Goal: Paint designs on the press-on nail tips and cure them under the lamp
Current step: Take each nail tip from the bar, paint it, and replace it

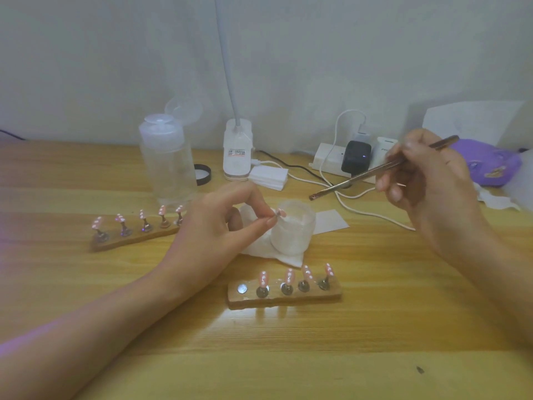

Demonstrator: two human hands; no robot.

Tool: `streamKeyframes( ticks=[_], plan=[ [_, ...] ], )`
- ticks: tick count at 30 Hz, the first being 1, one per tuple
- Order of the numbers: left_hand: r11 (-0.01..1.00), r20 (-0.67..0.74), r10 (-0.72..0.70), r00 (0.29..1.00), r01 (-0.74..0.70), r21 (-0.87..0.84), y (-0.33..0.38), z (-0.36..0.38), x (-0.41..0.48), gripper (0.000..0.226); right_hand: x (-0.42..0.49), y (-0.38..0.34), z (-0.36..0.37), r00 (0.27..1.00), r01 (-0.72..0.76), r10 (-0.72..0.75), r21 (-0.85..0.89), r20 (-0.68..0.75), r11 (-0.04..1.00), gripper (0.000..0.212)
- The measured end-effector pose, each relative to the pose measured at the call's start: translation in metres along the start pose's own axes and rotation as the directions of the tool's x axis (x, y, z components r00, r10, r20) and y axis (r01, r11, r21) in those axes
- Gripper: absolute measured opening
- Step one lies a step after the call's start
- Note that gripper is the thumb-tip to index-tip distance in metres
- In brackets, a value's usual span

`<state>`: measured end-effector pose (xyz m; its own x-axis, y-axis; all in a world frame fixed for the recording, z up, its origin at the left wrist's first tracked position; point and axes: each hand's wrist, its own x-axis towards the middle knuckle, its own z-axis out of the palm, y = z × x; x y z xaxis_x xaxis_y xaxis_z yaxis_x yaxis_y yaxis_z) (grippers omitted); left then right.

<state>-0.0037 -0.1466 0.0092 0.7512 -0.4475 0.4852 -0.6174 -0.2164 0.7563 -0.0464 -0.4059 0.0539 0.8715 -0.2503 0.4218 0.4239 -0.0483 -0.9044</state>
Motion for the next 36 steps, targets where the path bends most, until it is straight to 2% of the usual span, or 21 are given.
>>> streamKeyframes(
  ticks=[3, 5, 10, 13, 15, 17, 19, 21, 23, 26, 31, 36],
  plan=[
    [1.000, -0.006, -0.007, 1.000, 0.007, -0.009, -0.001, 0.000, -0.001, 0.012, -0.006, 0.002, 0.004, 0.970, 0.204, -0.185, -0.115, 0.157, 0.972, 0.019],
    [1.000, -0.004, -0.002, 1.000, 0.002, -0.016, -0.002, -0.001, -0.001, 0.012, -0.010, 0.003, 0.003, 0.946, 0.297, -0.276, -0.117, 0.170, 0.948, 0.021],
    [1.000, -0.003, -0.008, 1.000, 0.008, -0.012, -0.004, -0.001, 0.000, 0.013, -0.008, 0.002, -0.005, 0.943, 0.323, -0.309, -0.123, 0.123, 0.938, 0.023],
    [1.000, 0.000, -0.030, 1.000, 0.030, -0.003, -0.003, 0.000, -0.001, 0.013, -0.008, 0.010, -0.007, 0.974, 0.224, -0.222, -0.046, 0.044, 0.974, 0.017],
    [0.994, -0.045, -0.100, 0.994, 0.097, -0.057, -0.001, -0.001, 0.001, 0.012, -0.009, 0.016, -0.004, 0.995, 0.086, -0.081, 0.079, -0.066, 0.993, 0.019],
    [0.965, -0.140, -0.217, 0.966, 0.190, -0.181, 0.003, -0.006, 0.006, 0.010, -0.011, 0.021, 0.000, 0.986, -0.049, 0.081, 0.203, -0.148, 0.978, 0.026],
    [0.936, -0.230, -0.284, 0.931, 0.217, -0.278, 0.009, -0.016, 0.011, 0.008, -0.013, 0.023, 0.004, 0.969, -0.139, 0.190, 0.284, -0.159, 0.949, 0.027],
    [0.937, -0.258, -0.261, 0.930, 0.180, -0.299, 0.014, -0.027, 0.014, 0.006, -0.013, 0.024, 0.007, 0.964, -0.181, 0.230, 0.311, -0.132, 0.933, 0.027],
    [0.948, -0.217, -0.207, 0.954, 0.140, -0.286, 0.019, -0.036, 0.011, 0.007, -0.016, 0.025, 0.009, 0.967, -0.191, 0.232, 0.304, -0.105, 0.933, 0.029],
    [0.970, -0.038, -0.143, 0.989, 0.132, -0.206, 0.020, -0.041, -0.008, 0.009, -0.018, 0.028, 0.012, 0.973, -0.190, 0.220, 0.297, -0.072, 0.936, 0.031],
    [0.984, 0.191, -0.128, 0.973, 0.149, -0.098, 0.013, -0.038, -0.042, 0.013, -0.017, 0.030, 0.012, 0.972, -0.208, 0.232, 0.299, -0.046, 0.932, 0.032],
    [0.990, 0.253, -0.102, 0.962, 0.124, -0.073, 0.008, -0.036, -0.040, 0.009, -0.015, 0.032, 0.010, 0.971, -0.212, 0.236, 0.300, -0.047, 0.930, 0.031]
  ],
)
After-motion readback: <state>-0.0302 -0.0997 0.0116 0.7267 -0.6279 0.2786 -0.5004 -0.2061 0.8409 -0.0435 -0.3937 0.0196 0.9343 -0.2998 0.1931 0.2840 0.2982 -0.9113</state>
